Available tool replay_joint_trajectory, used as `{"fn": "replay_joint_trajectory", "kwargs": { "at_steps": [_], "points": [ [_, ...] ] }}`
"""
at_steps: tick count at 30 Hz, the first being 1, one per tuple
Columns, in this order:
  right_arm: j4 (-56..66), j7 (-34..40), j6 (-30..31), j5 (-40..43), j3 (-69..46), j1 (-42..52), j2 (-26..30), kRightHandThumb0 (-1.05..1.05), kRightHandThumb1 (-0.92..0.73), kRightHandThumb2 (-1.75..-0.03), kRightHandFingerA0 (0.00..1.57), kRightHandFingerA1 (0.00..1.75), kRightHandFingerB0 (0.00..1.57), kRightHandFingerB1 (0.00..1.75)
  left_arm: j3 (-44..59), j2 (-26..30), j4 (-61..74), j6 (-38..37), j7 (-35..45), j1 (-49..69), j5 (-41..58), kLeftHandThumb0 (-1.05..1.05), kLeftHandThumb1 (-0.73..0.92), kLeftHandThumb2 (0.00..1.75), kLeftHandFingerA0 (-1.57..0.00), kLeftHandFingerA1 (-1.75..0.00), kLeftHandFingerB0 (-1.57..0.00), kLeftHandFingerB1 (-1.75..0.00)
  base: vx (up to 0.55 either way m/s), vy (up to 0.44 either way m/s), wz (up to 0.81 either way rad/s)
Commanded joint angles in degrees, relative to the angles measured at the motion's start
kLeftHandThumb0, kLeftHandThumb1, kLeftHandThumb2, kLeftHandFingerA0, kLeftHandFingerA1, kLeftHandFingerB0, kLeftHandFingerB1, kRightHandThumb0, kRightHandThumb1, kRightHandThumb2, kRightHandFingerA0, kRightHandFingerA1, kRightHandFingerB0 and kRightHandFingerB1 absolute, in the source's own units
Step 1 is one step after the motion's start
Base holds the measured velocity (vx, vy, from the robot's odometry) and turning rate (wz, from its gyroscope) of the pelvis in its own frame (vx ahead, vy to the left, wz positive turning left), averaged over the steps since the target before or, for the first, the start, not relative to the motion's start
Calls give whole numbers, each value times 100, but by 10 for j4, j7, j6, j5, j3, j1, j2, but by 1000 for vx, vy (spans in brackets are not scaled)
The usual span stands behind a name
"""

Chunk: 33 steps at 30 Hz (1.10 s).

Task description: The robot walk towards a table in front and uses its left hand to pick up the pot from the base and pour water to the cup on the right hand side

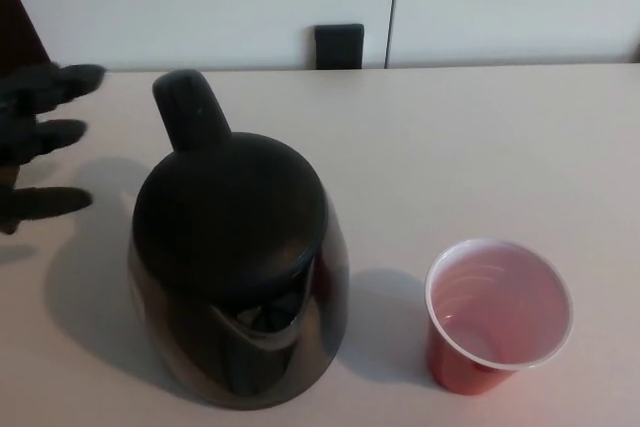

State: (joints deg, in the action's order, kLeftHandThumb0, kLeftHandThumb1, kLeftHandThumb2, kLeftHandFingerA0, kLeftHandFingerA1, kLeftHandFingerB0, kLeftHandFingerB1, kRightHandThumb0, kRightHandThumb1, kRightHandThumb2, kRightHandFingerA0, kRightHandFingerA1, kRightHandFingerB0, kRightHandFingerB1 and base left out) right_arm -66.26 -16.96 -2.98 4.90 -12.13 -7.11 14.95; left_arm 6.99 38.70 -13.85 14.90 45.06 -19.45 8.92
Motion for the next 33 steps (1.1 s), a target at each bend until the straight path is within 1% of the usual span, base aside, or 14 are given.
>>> {"fn": "replay_joint_trajectory", "kwargs": {
  "at_steps": [1, 7, 12, 13, 15, 16, 17, 20, 21, 25, 26, 27, 30, 33],
  "points": [
    [-5, 5, -10, 0, -3, 24, 13, -46, -72, -60, 58, 60, 44, 45, 97, 21, -34, -38, 45, 75, 69, -55, 36, 68, 0, -11, 0, 0, 0, 0, 0],
    [-19, 7, -20, 4, -11, 56, 18, -47, -70, -61, 58, 62, 49, 47, 266, -25, 34, -73, 33, 267, 125, -56, 38, 74, 0, -22, 0, -13, 0, 0, 0],
    [-26, 5, -50, 6, -18, 86, 16, -52, -67, -60, 50, 62, 46, 49, 392, -137, 90, -120, -37, 395, 152, -61, 58, 92, 0, -42, -2, -31, 0, 0, 0],
    [-27, 12, -53, 3, -17, 92, 18, -56, -67, -60, 49, 62, 51, 50, 416, -156, 60, -152, -44, 413, 149, -33, 60, 110, -1, -48, 0, -48, 0, 0, 0],
    [-25, 19, -51, 2, -18, 96, 21, -56, -68, -60, 45, 60, 48, 48, 442, -172, 7, -195, -74, 433, 122, -33, 60, 111, -1, -48, 0, -47, 0, 0, 0],
    [-24, 19, -51, 1, -19, 98, 22, -56, -68, -60, 45, 60, 48, 48, 446, -175, -3, -205, -80, 436, 114, -33, 60, 111, -1, -48, 0, -47, 0, 0, 0],
    [-24, 20, -51, 2, -19, 99, 22, -56, -68, -59, 44, 59, 48, 47, 447, -177, -11, -213, -89, 438, 105, -58, 84, 65, -24, -35, -15, -28, 0, 0, 0],
    [-26, 24, -53, 8, -27, 105, 21, -56, -69, -59, 42, 56, 44, 47, 443, -168, -111, -262, -154, 450, 47, -56, 85, 65, -30, -37, -23, -30, 0, 0, 0],
    [-33, 27, -55, 5, -26, 106, 21, -56, -70, -60, 42, 56, 45, 46, 422, -156, -188, -285, -184, 455, 14, -28, 60, 111, -11, -51, -8, -49, 0, 0, 0],
    [-35, 27, -53, 0, -22, 110, 16, -59, -67, -60, 41, 57, 49, 48, 356, -126, -364, -304, -218, 444, -28, -25, 65, 113, -9, -50, -8, -50, 0, 0, 0],
    [-35, 25, -53, 0, -22, 111, 16, -59, -67, -60, 41, 57, 49, 48, 342, -120, -402, -312, -225, 437, -33, -25, 65, 113, -9, -50, -8, -50, 0, 0, 0],
    [-36, 32, -45, -3, -20, 108, 15, -58, -66, -60, 45, 57, 54, 48, 330, -122, -436, -305, -239, 425, -39, -42, 85, 64, -41, -48, -30, -35, 0, 0, 0],
    [-38, 43, -36, -9, -14, 104, 14, -58, -67, -60, 43, 57, 52, 47, 301, -121, -503, -280, -264, 399, -45, -43, 85, 64, -40, -42, -31, -34, 0, 0, 0],
    [-45, 39, -38, -8, -15, 105, 13, -59, -66, -60, 40, 58, 52, 49, 246, -126, -541, -200, -280, 372, -73, -55, 88, 66, -35, -40, -24, -31, 0, 0, 0]
  ]
}}
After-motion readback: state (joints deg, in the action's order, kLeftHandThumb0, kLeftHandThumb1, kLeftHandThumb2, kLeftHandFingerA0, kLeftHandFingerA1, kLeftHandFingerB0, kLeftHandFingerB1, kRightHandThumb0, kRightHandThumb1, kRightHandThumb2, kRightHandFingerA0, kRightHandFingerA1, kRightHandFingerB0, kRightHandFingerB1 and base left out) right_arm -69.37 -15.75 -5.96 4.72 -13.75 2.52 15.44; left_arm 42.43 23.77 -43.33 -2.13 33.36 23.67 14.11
